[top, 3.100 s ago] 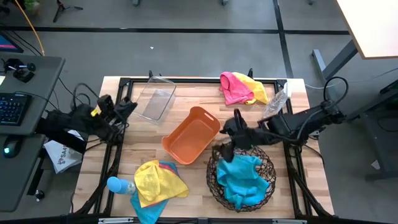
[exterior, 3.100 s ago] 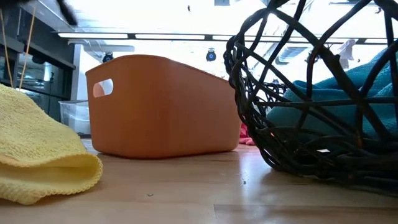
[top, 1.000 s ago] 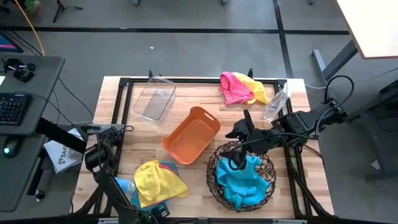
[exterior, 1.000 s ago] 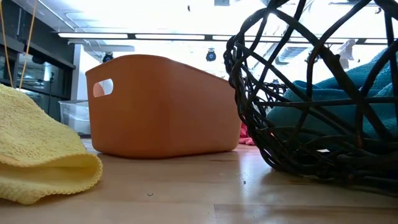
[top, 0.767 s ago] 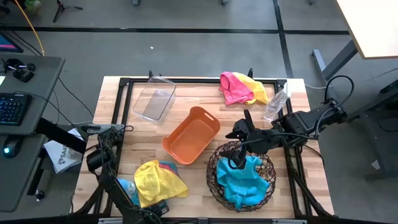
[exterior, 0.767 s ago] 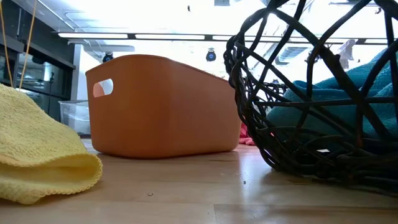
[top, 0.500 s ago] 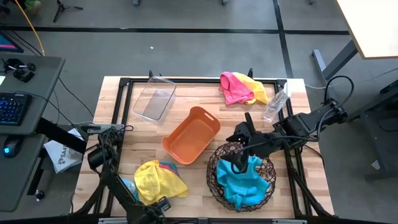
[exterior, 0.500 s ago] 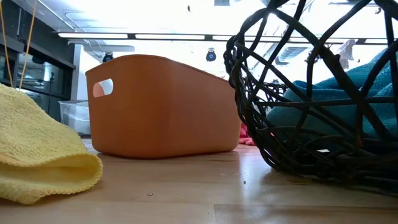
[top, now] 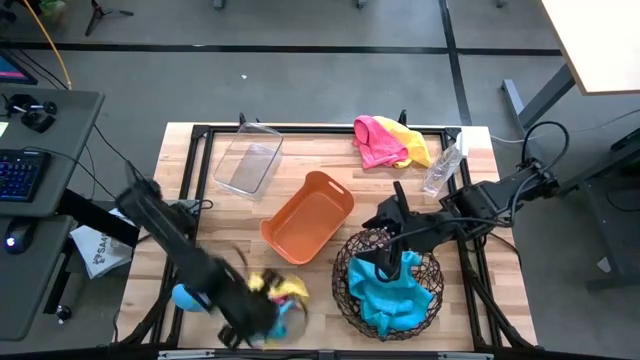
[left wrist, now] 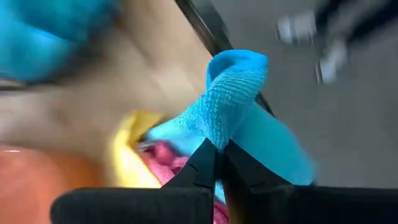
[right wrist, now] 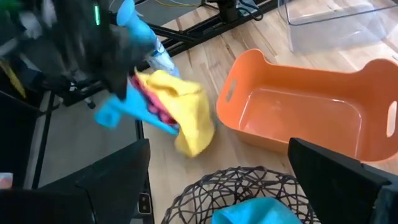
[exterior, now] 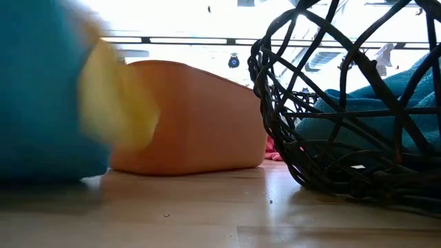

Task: Sort microfiber towel by color & place in baskets
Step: Put the blue towel into the black wire basket

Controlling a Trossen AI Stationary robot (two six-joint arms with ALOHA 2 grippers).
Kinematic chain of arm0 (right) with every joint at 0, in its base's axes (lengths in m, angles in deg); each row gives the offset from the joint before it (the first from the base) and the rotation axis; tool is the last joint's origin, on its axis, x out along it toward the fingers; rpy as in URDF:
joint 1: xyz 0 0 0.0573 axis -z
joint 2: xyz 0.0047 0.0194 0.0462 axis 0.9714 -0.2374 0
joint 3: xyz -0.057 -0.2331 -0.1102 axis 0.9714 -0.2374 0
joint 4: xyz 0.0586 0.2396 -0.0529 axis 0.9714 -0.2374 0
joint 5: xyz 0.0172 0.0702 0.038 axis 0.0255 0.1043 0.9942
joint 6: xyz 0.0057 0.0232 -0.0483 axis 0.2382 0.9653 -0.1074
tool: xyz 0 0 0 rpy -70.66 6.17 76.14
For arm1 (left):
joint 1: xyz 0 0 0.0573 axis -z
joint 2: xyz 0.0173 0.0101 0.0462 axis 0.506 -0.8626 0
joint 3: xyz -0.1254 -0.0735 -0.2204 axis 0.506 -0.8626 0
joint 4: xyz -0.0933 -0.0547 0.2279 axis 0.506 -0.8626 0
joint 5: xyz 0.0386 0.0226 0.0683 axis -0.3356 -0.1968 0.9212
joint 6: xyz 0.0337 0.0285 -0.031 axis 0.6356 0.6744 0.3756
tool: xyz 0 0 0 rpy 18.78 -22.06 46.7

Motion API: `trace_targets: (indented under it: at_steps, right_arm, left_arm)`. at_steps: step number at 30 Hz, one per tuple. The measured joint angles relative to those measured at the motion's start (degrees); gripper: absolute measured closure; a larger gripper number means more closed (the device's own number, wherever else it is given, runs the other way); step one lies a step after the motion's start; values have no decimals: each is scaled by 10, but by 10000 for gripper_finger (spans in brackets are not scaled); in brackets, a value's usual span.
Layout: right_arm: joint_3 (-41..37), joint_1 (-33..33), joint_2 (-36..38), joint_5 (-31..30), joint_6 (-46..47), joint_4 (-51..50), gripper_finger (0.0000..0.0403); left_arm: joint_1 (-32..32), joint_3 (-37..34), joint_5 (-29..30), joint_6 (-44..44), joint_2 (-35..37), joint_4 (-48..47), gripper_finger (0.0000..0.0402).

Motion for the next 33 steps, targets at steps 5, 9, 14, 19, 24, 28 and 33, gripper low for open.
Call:
trace_targets:
  at_steps: [5, 9, 14, 19, 24, 28, 33]
  right_arm:
    - [0, 0, 17, -1, -10, 6, 25]
    - [0, 0, 33, -9, -10, 8, 25]
    - [0, 0, 51, -13, -17, 23, 25]
    - [0, 0, 75, -34, -44, 63, 25]
    - [0, 0, 100, -62, -85, 109, 25]
    - [0, 0, 121, -85, -112, 129, 25]
    - [0, 0, 137, -96, -120, 132, 25]
  left_arm:
    - [-31, 0, 89, -53, 122, 46, 401]
    - [-28, 1, 179, -59, 182, 60, 401]
    - [-22, 0, 252, -29, 197, 87, 401]
    - [-56, 1, 207, 87, 155, 271, 401]
    - [-100, 0, 143, 190, 85, 419, 401]
    - [-141, 0, 83, 205, 25, 530, 401]
    - [-180, 0, 41, 211, -55, 681, 401]
